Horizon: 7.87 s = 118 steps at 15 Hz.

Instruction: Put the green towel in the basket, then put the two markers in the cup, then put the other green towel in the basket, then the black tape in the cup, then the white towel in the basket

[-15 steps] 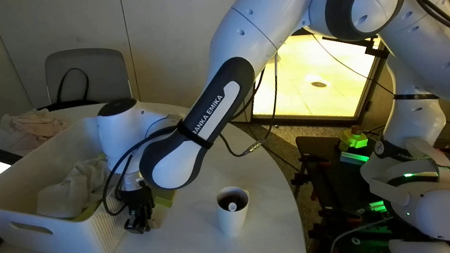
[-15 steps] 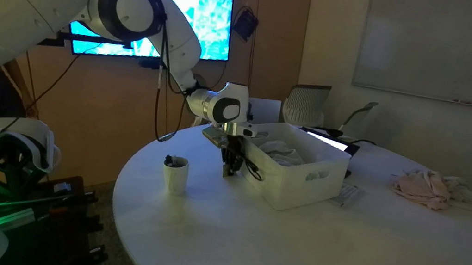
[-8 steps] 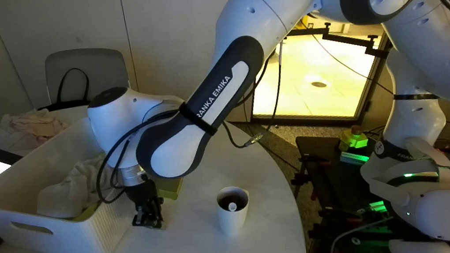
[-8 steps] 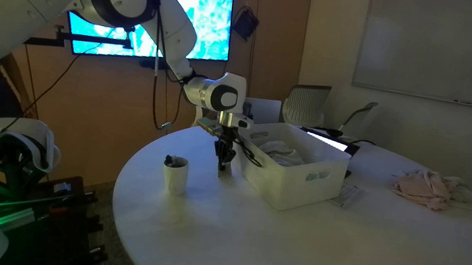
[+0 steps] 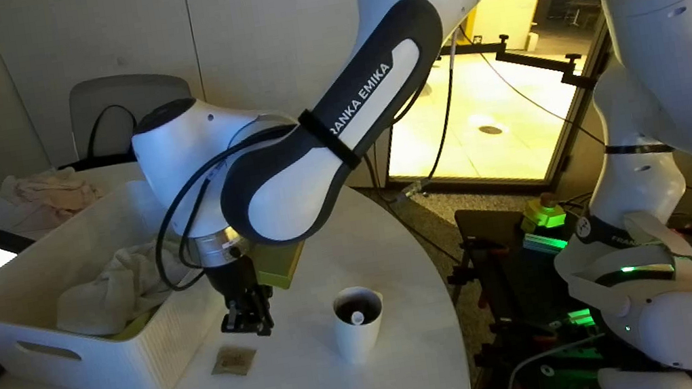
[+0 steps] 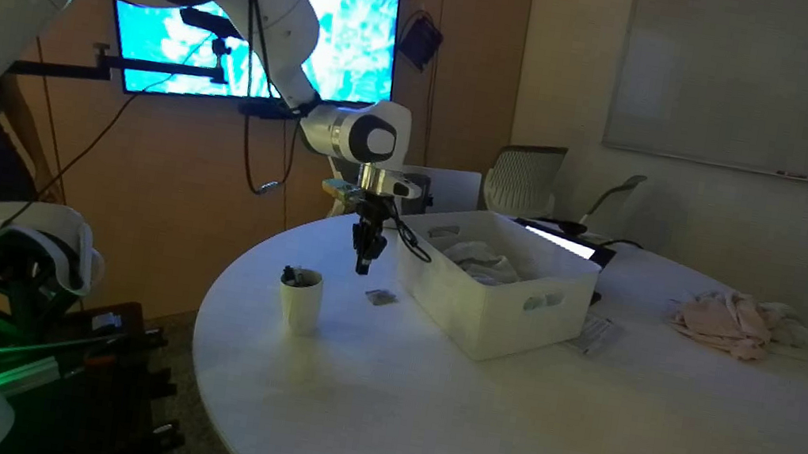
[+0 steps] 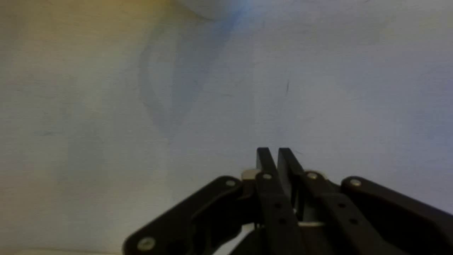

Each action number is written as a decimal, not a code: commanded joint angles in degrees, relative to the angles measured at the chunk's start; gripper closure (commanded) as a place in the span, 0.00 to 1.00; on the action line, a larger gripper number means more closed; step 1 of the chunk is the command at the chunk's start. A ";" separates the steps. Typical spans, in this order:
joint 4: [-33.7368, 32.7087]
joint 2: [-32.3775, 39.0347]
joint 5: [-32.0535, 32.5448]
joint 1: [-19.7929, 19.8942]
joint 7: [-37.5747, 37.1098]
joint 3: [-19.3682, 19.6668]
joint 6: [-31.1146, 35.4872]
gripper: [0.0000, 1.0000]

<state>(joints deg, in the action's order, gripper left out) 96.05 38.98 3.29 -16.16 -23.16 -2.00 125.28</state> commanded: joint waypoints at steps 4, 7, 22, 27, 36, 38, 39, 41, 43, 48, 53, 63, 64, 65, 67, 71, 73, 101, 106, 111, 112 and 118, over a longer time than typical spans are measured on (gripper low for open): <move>-0.43 1.79 0.33 -1.18 -1.24 0.16 2.14 0.45; -2.62 4.97 -0.11 -1.23 -0.69 0.02 3.61 0.22; -13.81 15.74 -1.11 -0.44 4.60 -0.92 9.18 0.00; -15.71 16.99 -1.86 0.74 5.54 -0.98 9.33 0.00; -17.49 18.56 -3.02 2.89 7.68 -1.24 7.65 0.00; -17.59 18.67 -3.40 3.30 8.45 -1.61 7.14 0.00; -17.73 18.90 -3.54 3.37 8.54 -1.61 6.97 0.00; -17.67 18.89 -3.91 3.66 8.91 -1.74 6.76 0.00; -17.70 18.94 -4.02 3.61 8.87 -1.61 6.55 0.27; -17.53 17.88 -3.26 2.87 8.20 -0.91 4.18 0.63; -17.95 17.62 -2.93 2.42 7.67 -0.63 2.42 0.88; -16.43 14.58 -4.19 2.77 6.46 -1.23 -3.72 0.89; -15.64 13.43 -4.49 3.05 6.69 -1.48 -4.92 0.89; -15.11 12.57 -4.61 3.08 6.64 -1.52 -6.21 0.89; -14.55 11.00 -5.27 3.12 6.11 -1.53 -8.87 0.88; -12.43 7.29 -6.29 3.10 5.28 -1.46 -12.31 0.89; -9.85 4.74 -6.43 2.95 4.30 -1.24 -12.16 0.89; 27.87 -18.13 -12.73 6.76 0.79 -1.27 2.59 0.89; 26.99 -17.02 -12.07 6.24 -0.36 -1.17 3.94 0.89; 27.09 -17.15 -11.68 5.93 -1.04 -1.16 5.10 0.60; 27.18 -17.28 -11.79 5.93 -1.10 -1.20 5.25 0.60; 28.55 -21.47 -11.30 5.97 -1.23 -1.23 2.91 0.38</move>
<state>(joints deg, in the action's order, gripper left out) 123.29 21.49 -8.20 -10.10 -23.79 -3.06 129.78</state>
